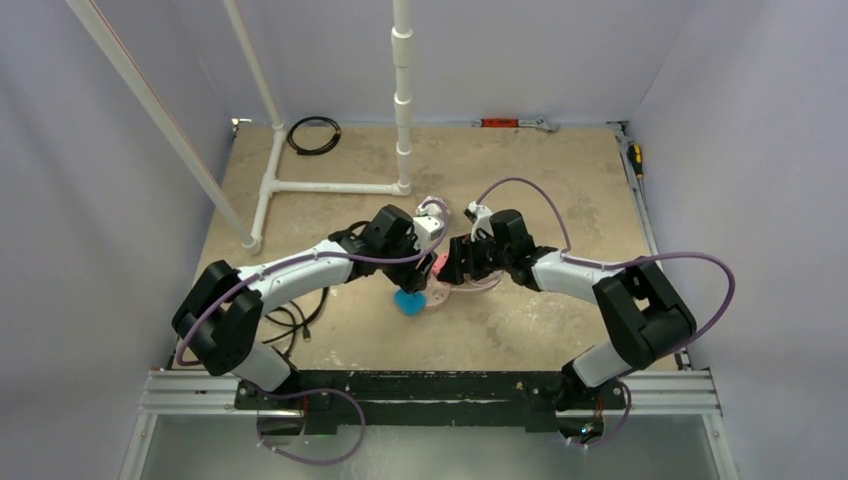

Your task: Pull the plug off the socket

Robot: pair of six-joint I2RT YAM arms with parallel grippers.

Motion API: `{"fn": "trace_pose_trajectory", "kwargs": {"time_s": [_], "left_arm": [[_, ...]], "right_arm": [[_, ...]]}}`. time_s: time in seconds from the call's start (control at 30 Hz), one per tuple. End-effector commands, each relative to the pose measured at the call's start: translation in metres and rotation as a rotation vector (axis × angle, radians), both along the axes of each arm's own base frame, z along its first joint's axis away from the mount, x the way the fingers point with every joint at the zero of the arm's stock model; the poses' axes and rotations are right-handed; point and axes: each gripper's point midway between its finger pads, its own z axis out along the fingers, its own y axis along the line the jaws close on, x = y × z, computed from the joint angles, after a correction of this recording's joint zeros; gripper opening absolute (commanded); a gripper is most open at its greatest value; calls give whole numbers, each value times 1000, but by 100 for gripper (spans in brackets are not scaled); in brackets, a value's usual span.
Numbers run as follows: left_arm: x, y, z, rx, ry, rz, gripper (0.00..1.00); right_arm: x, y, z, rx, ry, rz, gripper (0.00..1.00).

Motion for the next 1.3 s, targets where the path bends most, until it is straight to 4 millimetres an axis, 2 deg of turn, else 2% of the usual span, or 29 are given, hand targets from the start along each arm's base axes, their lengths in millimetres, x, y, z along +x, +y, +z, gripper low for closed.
{"fn": "trace_pose_trajectory", "kwargs": {"time_s": [0.0, 0.3, 0.43, 0.63, 0.9, 1.27], "left_arm": [[10, -17, 11, -42, -34, -37, 56], [19, -21, 7, 0, -60, -29, 46], [18, -26, 2, 23, -63, -42, 39], [19, -21, 1, 69, -95, -33, 27], [20, -20, -1, 80, -101, -30, 11], [23, -16, 1, 96, -114, -10, 3]], "right_arm": [[5, 7, 10, 42, -31, 19, 75], [15, 2, 4, 3, -39, -29, 67], [16, 1, 6, 3, -53, -34, 63], [17, 0, 18, 24, -102, -42, 57], [14, -6, 42, 60, -206, -55, 54], [-5, 2, 61, 161, -247, 20, 52]]}}
